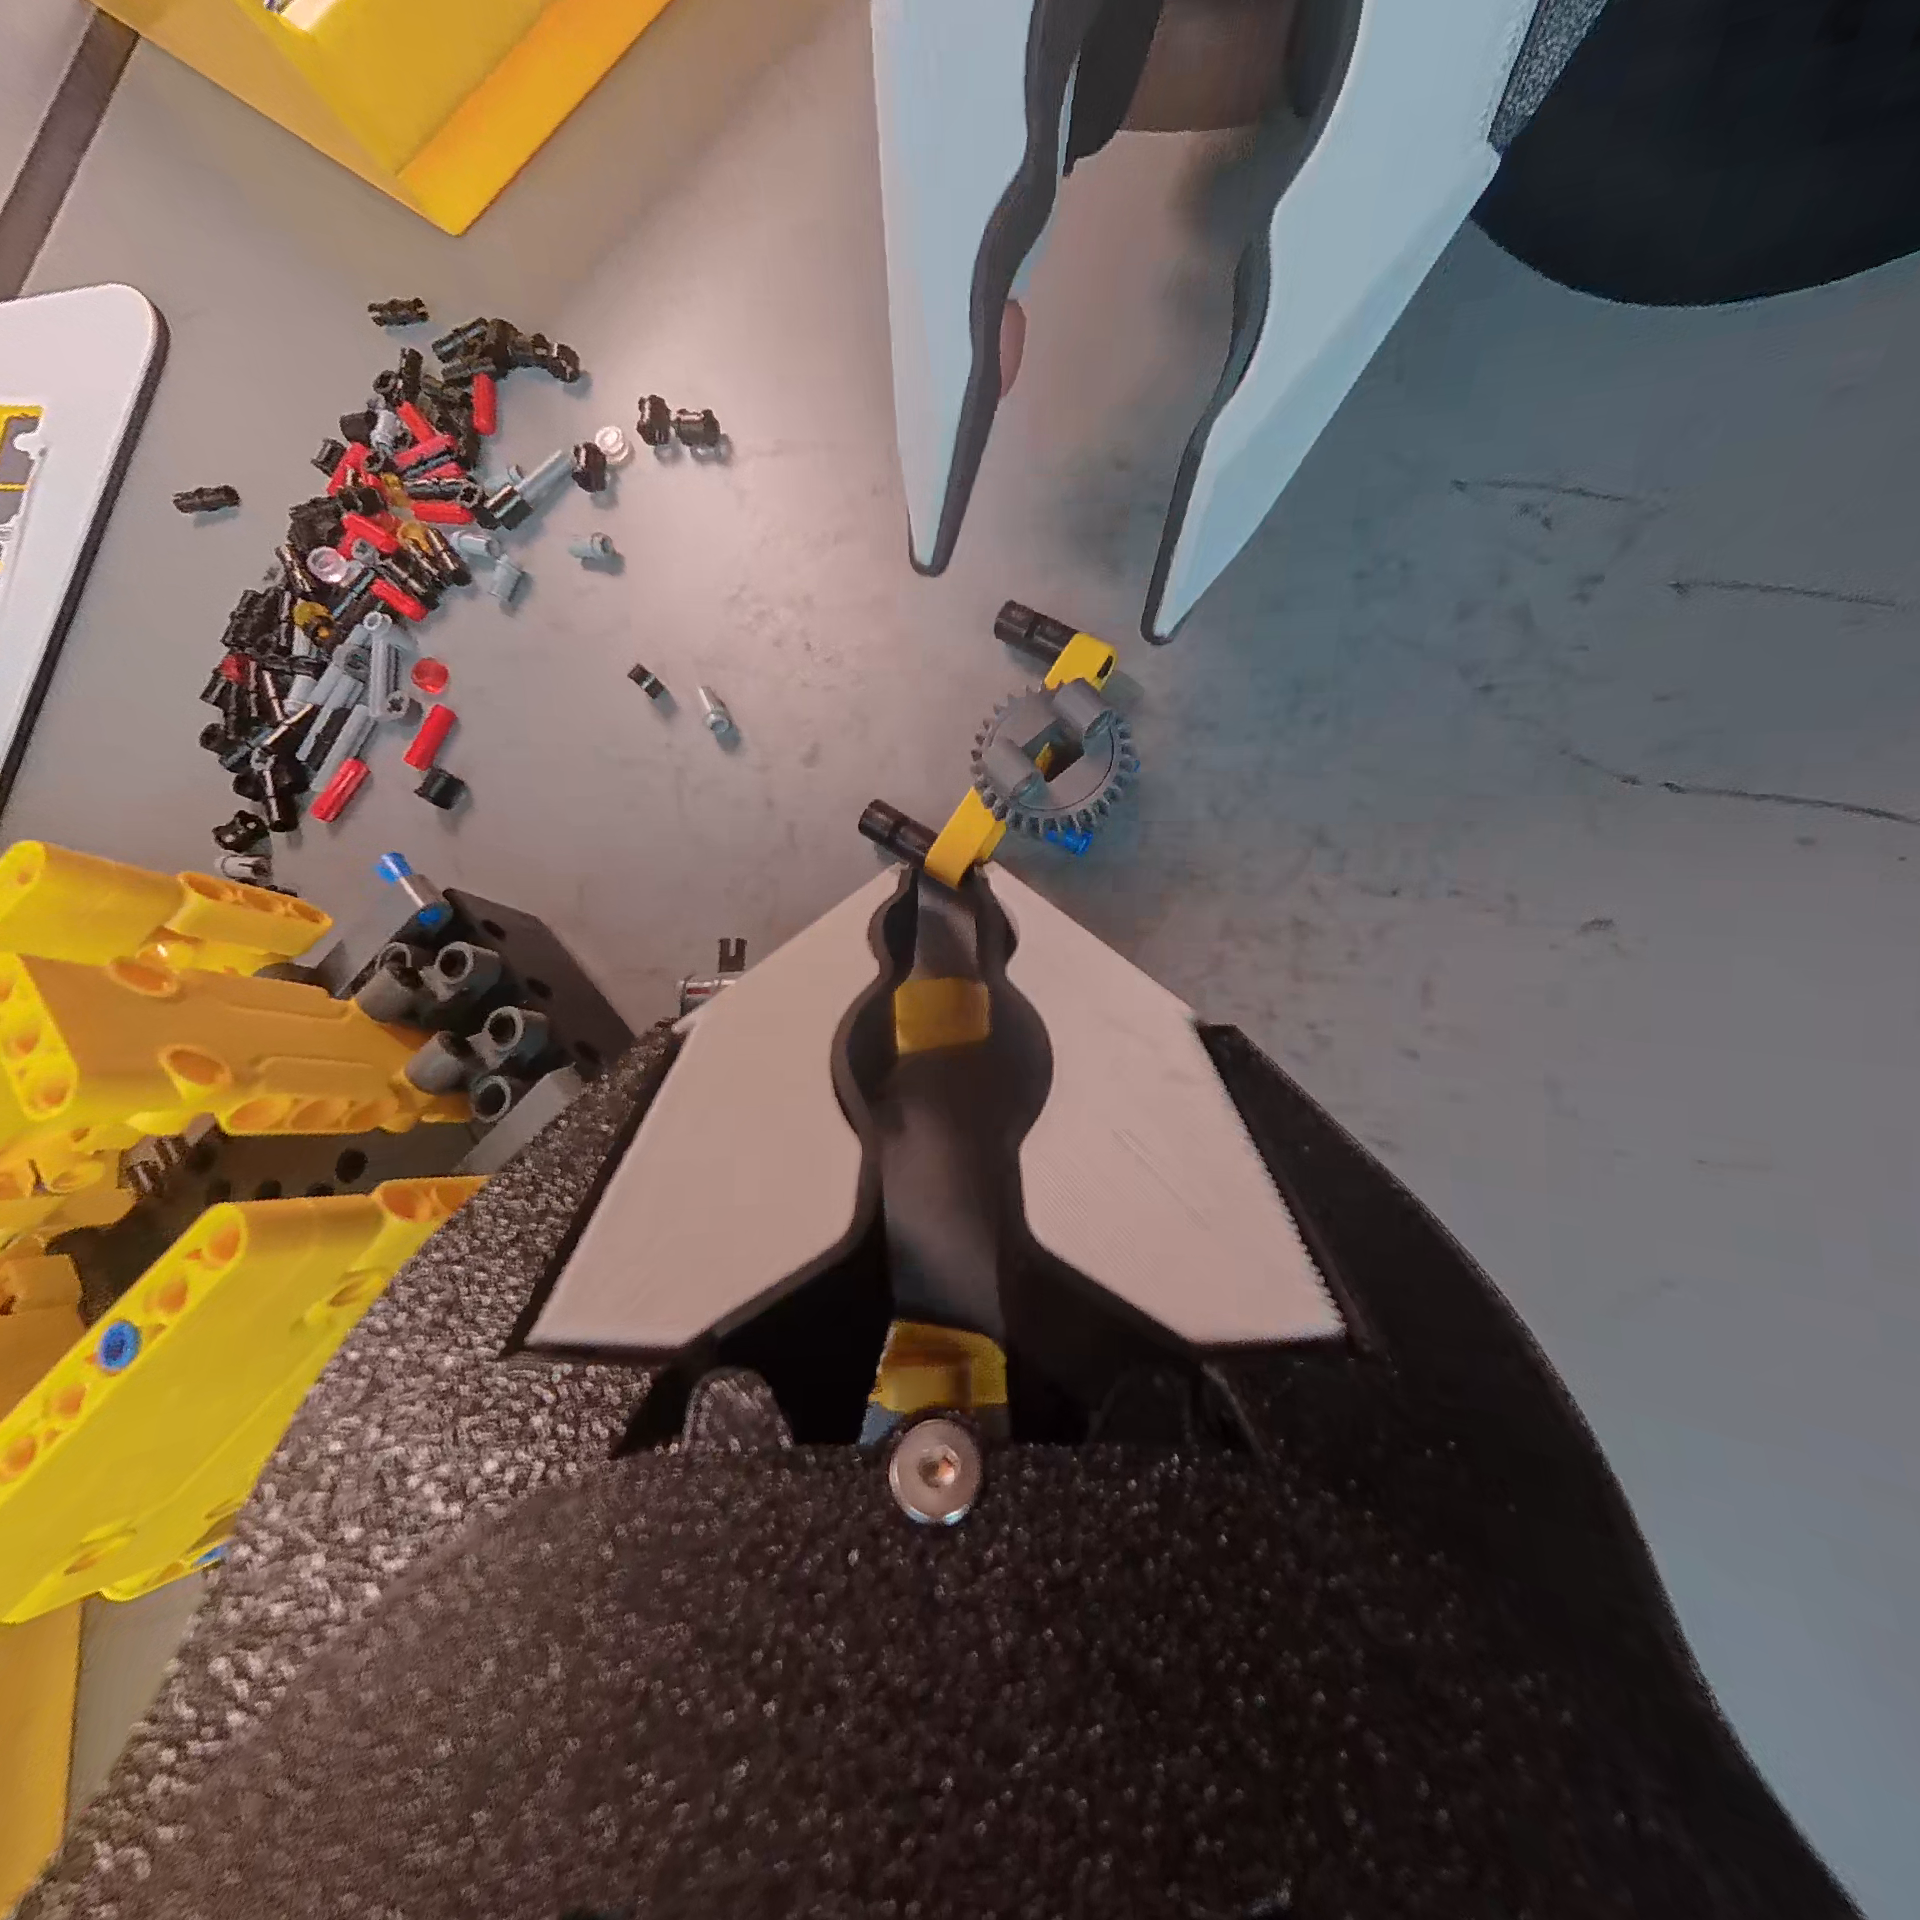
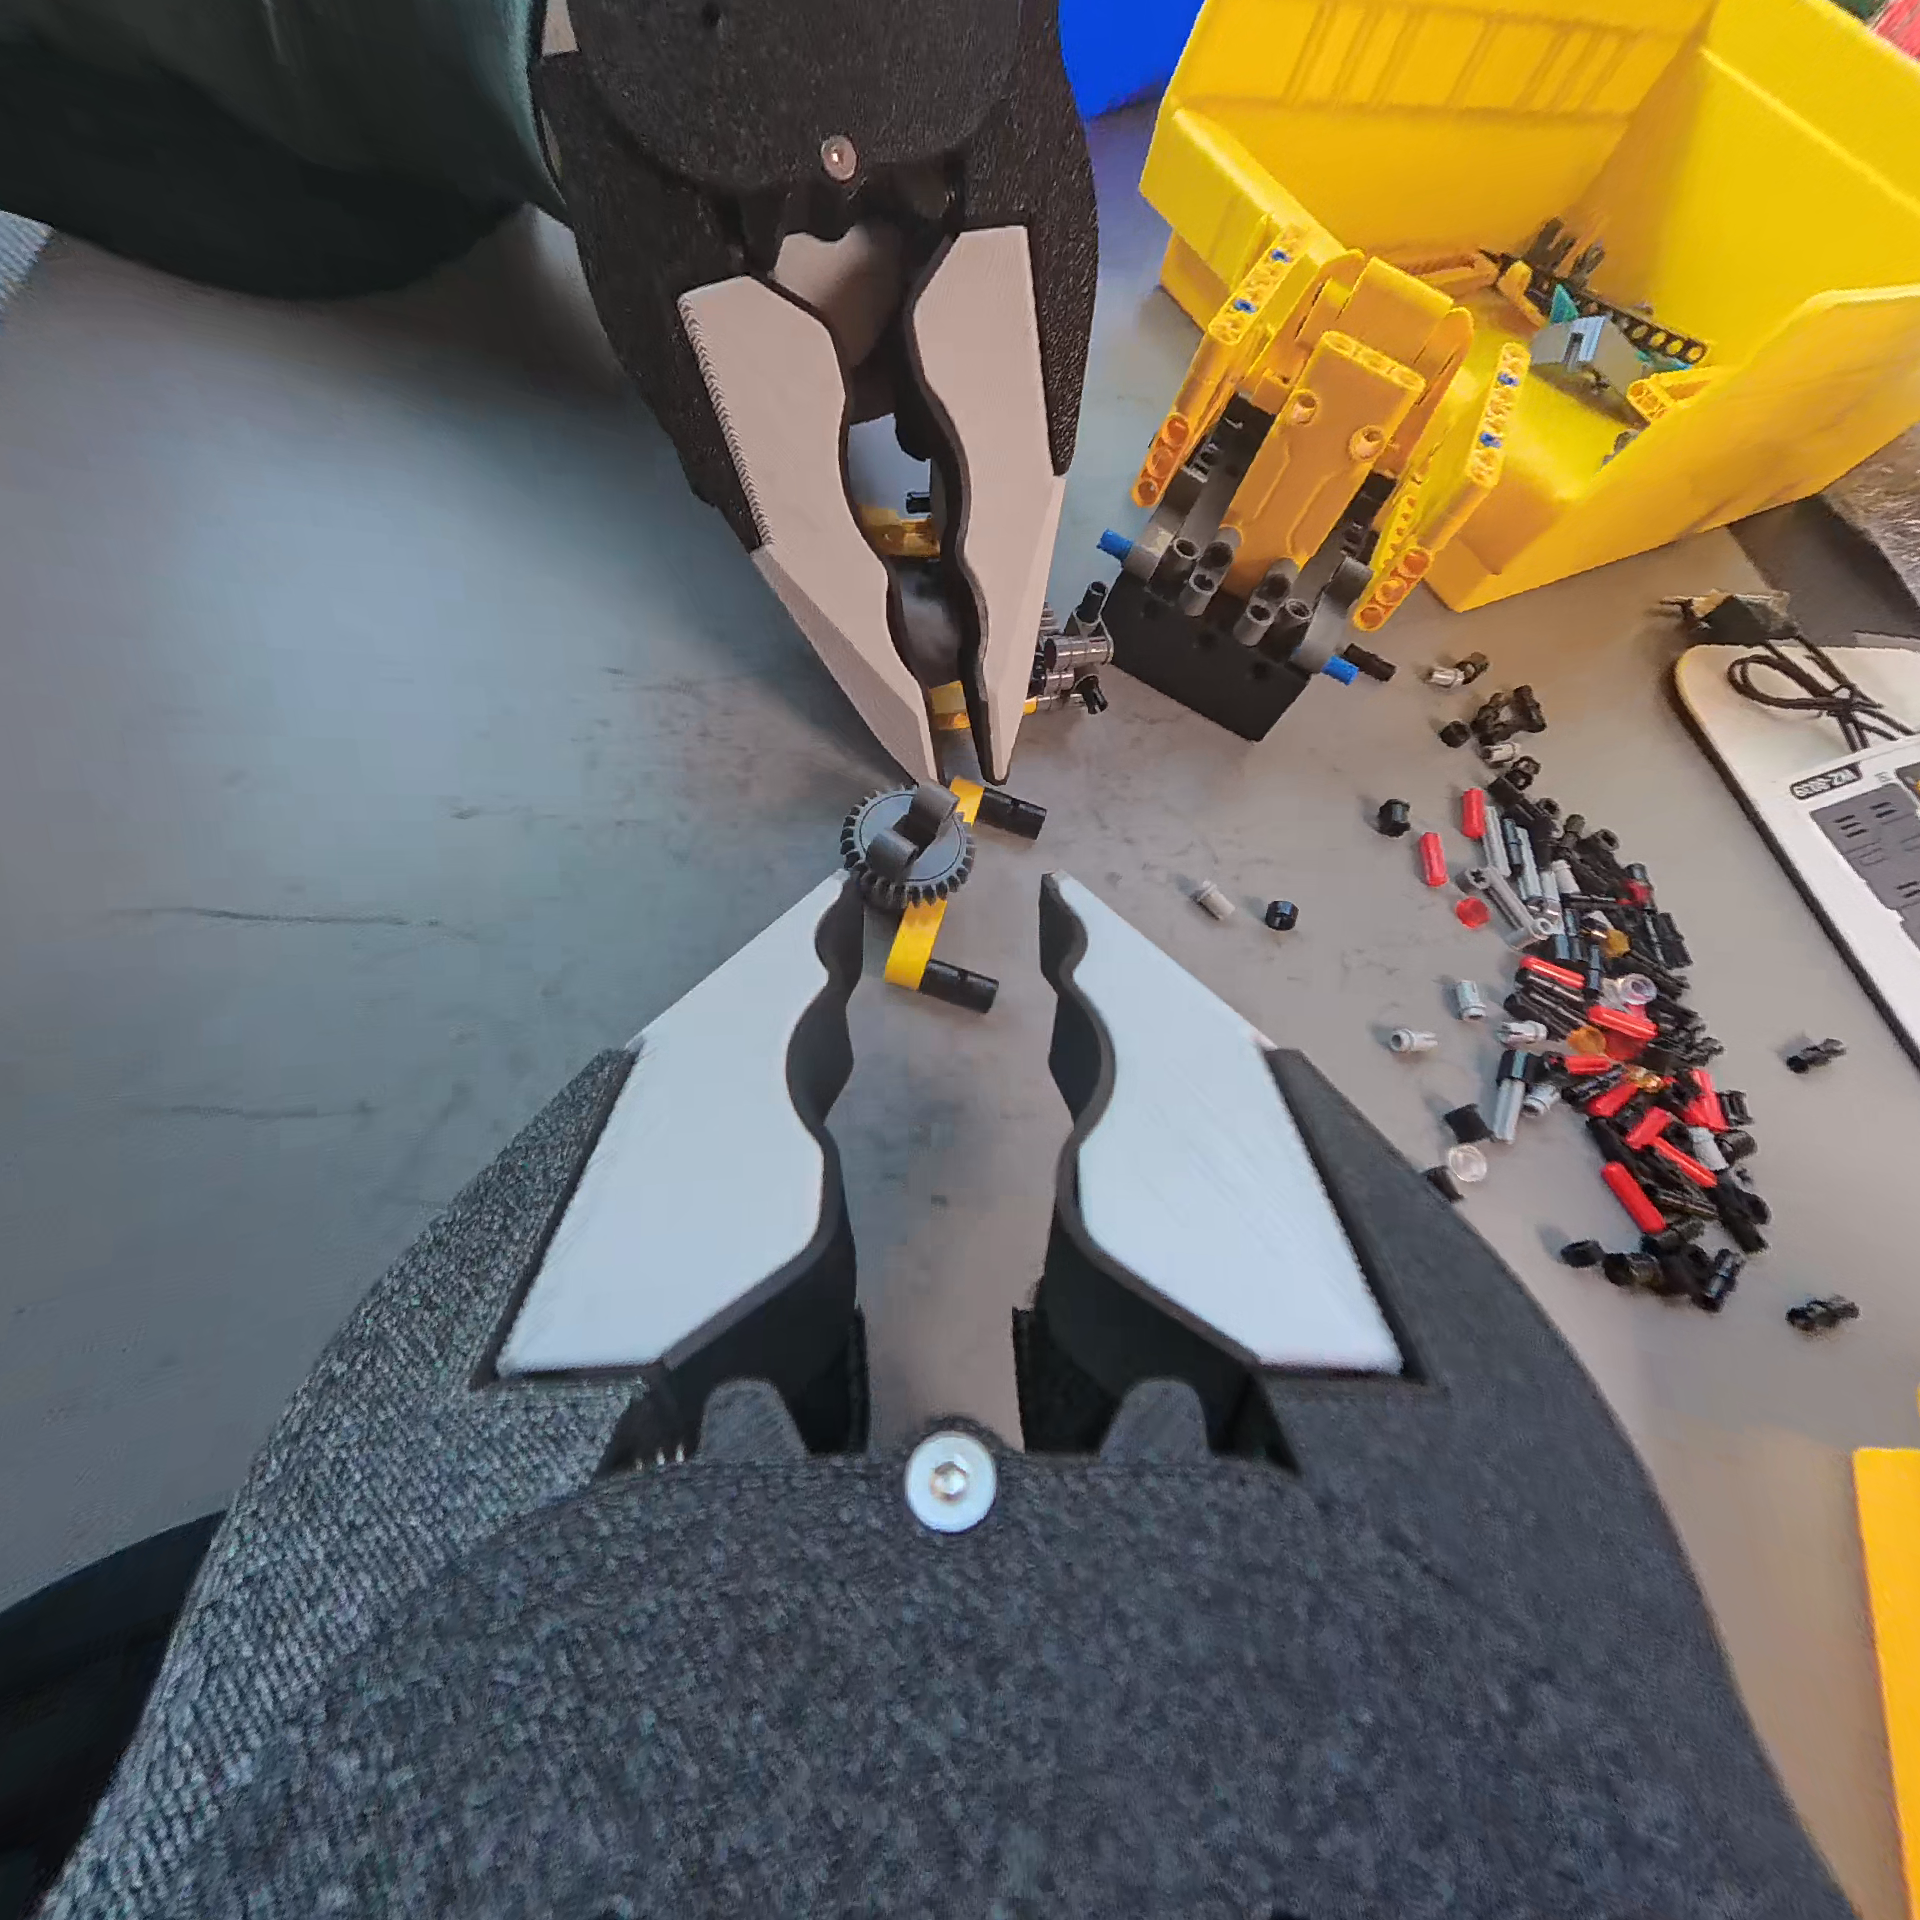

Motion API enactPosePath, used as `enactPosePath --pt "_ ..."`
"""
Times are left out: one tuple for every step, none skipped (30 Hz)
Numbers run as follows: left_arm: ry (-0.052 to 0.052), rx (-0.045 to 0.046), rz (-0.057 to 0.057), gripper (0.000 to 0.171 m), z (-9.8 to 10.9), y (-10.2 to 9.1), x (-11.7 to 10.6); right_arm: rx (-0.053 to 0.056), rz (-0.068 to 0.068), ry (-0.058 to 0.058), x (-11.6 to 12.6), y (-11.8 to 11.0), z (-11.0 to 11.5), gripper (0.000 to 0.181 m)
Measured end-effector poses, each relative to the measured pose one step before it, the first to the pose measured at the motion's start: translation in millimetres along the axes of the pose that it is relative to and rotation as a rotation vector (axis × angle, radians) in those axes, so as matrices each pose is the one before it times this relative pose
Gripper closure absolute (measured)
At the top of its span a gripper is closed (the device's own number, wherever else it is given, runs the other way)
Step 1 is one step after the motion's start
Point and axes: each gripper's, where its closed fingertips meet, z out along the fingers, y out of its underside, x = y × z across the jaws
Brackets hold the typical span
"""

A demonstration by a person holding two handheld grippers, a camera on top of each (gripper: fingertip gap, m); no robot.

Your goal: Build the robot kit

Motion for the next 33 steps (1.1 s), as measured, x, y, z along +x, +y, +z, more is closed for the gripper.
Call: enactPosePath --pt "0.0115 -0.00064 -0.0017 0.160 -0.59 -0.13 0.85 0.0070 -0.0003 0.0009 0.06 -0.37 -1.50 0.148" --pt "0.0209 0.00337 -0.0020 0.157 -0.75 -0.76 2.33 0.0014 -0.0022 -0.0014 -0.33 0.10 -0.71 0.148" --pt "0.0199 0.00958 -0.0080 0.155 -0.87 -1.86 2.15 -0.0023 -0.0035 -0.0014 -0.49 0.45 0.18 0.149" --pt "0.0158 0.01171 -0.0060 0.155 -0.84 -2.22 1.54 -0.0038 -0.0051 -0.0004 -0.75 0.41 0.45 0.149" --pt "0.0114 0.00841 0.0017 0.155 -0.93 -1.76 1.07 -0.0033 -0.0065 -0.0030 -1.29 0.28 0.65 0.150" --pt "0.0061 0.00528 0.0065 0.155 -0.79 -1.18 0.39 -0.0035 -0.0051 -0.0017 -0.97 0.23 0.65 0.151" --pt "0.0028 0.00494 0.0078 0.153 -0.35 -1.08 0.18 -0.0034 -0.0050 -0.0032 -1.28 0.18 0.67 0.152" --pt "0.0035 0.00387 0.0066 0.152 0.46 -0.77 0.31 -0.0011 -0.0039 -0.0056 -1.72 -0.43 0.68 0.154" --pt "0.0097 -0.00311 0.0069 0.150 1.12 0.21 1.39 -0.0003 -0.0009 -0.0066 -1.87 -0.94 1.06 0.156" --pt "0.0095 -0.00953 0.0067 0.147 1.73 1.07 1.44 -0.0037 0.0005 -0.0081 -1.98 -0.46 1.47 0.157" --pt "0.0027 -0.00713 0.0043 0.146 1.77 0.49 0.28 -0.0135 0.0002 -0.0013 -0.75 1.15 1.80 0.158" --pt "0.0049 0.00360 0.0023 0.146 0.99 -1.34 0.52 -0.0186 -0.0028 0.0026 -0.11 2.34 1.89 0.159" --pt "0.0092 0.00054 -0.0017 0.145 0.80 -0.96 0.84 -0.0157 -0.0025 -0.0020 -0.64 2.08 1.32 0.160" --pt "0.0027 -0.00236 -0.0027 0.145 0.65 -0.37 -0.47 -0.0009 -0.0039 -0.0108 -1.96 0.10 0.03 0.165" --pt "0.0029 -0.00191 -0.0070 0.146 0.38 -0.37 -0.52 0.0022 -0.0032 -0.0037 -0.94 -0.20 -0.41 0.168" --pt "0.0005 -0.00092 -0.0090 0.147 0.26 -0.32 -0.85 -0.0001 0.0000 -0.0042 -0.68 0.16 -0.25 0.170" --pt "-0.0017 -0.00062 -0.0042 0.148 0.31 0.00 -0.55 -0.0002 -0.0015 -0.0019 -0.52 0.08 -0.22 0.171" --pt "-0.0156 -0.00350 -0.0006 0.152 -0.05 0.45 -2.25 0.0016 -0.0037 -0.0011 -0.59 -0.29 -0.41 0.173" --pt "-0.0230 -0.00504 -0.0021 0.159 -0.21 0.51 -2.92 0.0065 -0.0039 -0.0009 -0.58 -1.08 -0.48 0.175" --pt "-0.0013 -0.00439 -0.0048 0.159 -0.07 -0.01 0.69 0.0055 -0.0014 -0.0042 -0.85 -1.19 -0.23 0.176" --pt "-0.0008 -0.00355 -0.0079 0.159 -0.07 -0.24 1.09 -0.0015 0.0012 -0.0104 -1.76 -0.08 0.55 0.176" --pt "-0.0062 -0.00332 -0.0028 0.158 0.02 -0.06 0.77 -0.0060 -0.0011 -0.0089 -1.88 0.52 1.14 0.176" --pt "-0.0099 -0.00442 0.0034 0.158 -0.10 0.30 0.34 -0.0047 -0.0064 -0.0042 -1.50 0.01 1.08 0.176" --pt "-0.0098 -0.00655 0.0082 0.159 -0.37 0.89 0.33 0.0036 -0.0064 0.0011 -0.65 -1.11 0.41 0.176" --pt "-0.0077 -0.00278 0.0057 0.159 -0.12 0.70 0.46 0.0006 -0.0010 -0.0033 -0.76 -0.32 0.56 0.177" --pt "-0.0081 0.00031 0.0019 0.159 0.06 0.61 -0.03 -0.0007 0.0020 -0.0038 -0.15 -0.02 0.15 0.177" --pt "-0.0059 -0.00076 -0.0034 0.159 0.06 0.58 -0.07 0.0012 0.0018 -0.0049 -0.43 -0.13 -0.18 0.176" --pt "-0.0040 -0.00476 -0.0036 0.160 0.02 0.54 -0.06 0.0011 -0.0048 -0.0084 -1.58 -0.26 -0.05 0.175" --pt "-0.0053 -0.00608 0.0002 0.160 0.17 0.50 -0.07 -0.0011 -0.0079 -0.0042 -1.74 -0.18 0.61 0.175" --pt "-0.0068 -0.00634 0.0022 0.160 0.08 0.34 -0.04 0.0001 -0.0092 0.0007 -1.41 -0.99 1.02 0.174" --pt "-0.0085 -0.00552 0.0003 0.160 0.06 0.11 -0.02 -0.0022 -0.0090 0.0041 -0.93 -0.91 0.98 0.174" --pt "-0.0091 -0.00445 0.0007 0.160 0.17 0.19 -0.06 -0.0024 -0.0061 0.0037 -0.40 -0.38 0.40 0.174" --pt "-0.0082 -0.00228 0.0002 0.160 0.10 0.16 -0.10 -0.0005 0.0004 0.0008 0.13 -0.08 -0.15 0.174"
